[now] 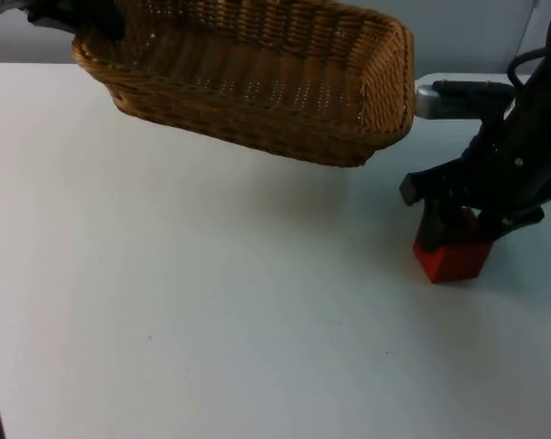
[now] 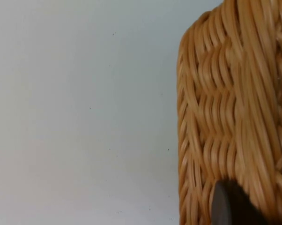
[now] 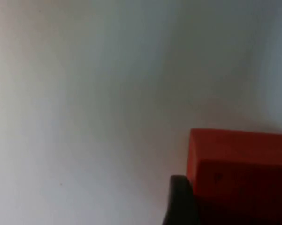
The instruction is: Pick up the basket with the left hand and place the cube into the basket with the right hand.
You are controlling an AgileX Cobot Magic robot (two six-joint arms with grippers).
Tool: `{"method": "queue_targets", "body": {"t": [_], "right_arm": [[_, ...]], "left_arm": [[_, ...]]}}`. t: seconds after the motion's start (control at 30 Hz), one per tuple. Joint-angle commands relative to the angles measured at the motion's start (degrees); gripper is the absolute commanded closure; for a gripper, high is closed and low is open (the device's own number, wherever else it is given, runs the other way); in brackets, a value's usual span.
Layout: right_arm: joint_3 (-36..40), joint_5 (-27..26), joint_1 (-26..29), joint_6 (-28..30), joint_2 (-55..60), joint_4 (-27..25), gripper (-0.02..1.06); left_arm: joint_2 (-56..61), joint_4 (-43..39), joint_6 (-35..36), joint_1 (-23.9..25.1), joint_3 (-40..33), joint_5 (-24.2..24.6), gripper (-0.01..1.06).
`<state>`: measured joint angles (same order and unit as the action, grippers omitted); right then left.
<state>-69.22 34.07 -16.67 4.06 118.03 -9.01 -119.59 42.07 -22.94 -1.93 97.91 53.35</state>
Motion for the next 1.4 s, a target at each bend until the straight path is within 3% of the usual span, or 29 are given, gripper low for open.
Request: {"method": "queue_targets", "body": {"t": [0.0,0.2,0.27,0.3,0.43,0.47,0.57,0.77,0.83,0.9,0.93,1.07,1.1,1.2,1.37], "right_arm": [[-0.4,-0.8,-0.5,-3.3,-1.0,4.4,1.04],[-0.4,-2.0,-0.5,-14.0,-6.2,16.0,1.04],[-0.4,-0.9,-0.5,-19.9,-9.1,24.2,1.04],[-0.4,-0.9,-0.5,-19.9,-9.1,24.2,1.04],[-0.8,1.0,-0.5,-28.9,-14.5,33.8,1.04],[-0.8,1.0,-0.5,-28.9,-14.5,33.8,1.04],[-4.5,5.0,-0.5,-35.7,-18.7,41.5,1.04],[-11.2,6.1,-0.5,-36.1,-21.9,42.7,1.04],[-14.6,4.6,-1.0,-33.3,-22.7,38.9,1.04],[-17.6,3.0,-1.8,-22.7,-22.8,28.4,1.04],[-17.6,3.0,-1.8,-22.7,-22.8,28.4,1.04],[-18.2,1.8,-3.2,-4.7,-21.7,7.2,1.04],[-18.2,1.8,-3.2,-4.7,-21.7,7.2,1.04],[-18.2,2.2,-3.3,1.6,-18.8,-3.1,1.04],[-18.2,3.6,-3.3,3.2,-14.3,-7.9,1.04]], "left_arm": [[0.5,4.8,0.6,-1.1,0.0,2.3,1.05],[0.5,4.8,0.6,-1.1,0.0,2.3,1.05],[0.5,4.8,0.6,-1.1,0.0,2.3,1.05],[0.5,4.8,0.6,-1.1,0.0,2.3,1.05],[0.5,4.8,0.6,-1.1,0.0,2.3,1.05],[0.5,4.8,0.6,-1.1,0.0,2.3,1.05],[0.5,4.8,0.6,-1.1,0.0,2.3,1.05],[0.5,4.8,0.6,-1.1,0.0,2.3,1.05],[0.5,4.8,0.6,-1.1,0.0,2.3,1.05],[0.5,5.1,0.6,-1.1,0.0,2.3,1.05],[0.5,5.1,0.6,-1.1,0.0,2.3,1.05],[0.5,5.3,0.6,-1.1,0.0,2.3,1.05],[0.5,5.3,0.6,-1.1,0.0,2.3,1.05],[0.5,5.6,0.6,-1.1,0.0,2.3,1.05],[0.5,5.5,0.6,-1.1,0.0,2.6,1.05]]}}
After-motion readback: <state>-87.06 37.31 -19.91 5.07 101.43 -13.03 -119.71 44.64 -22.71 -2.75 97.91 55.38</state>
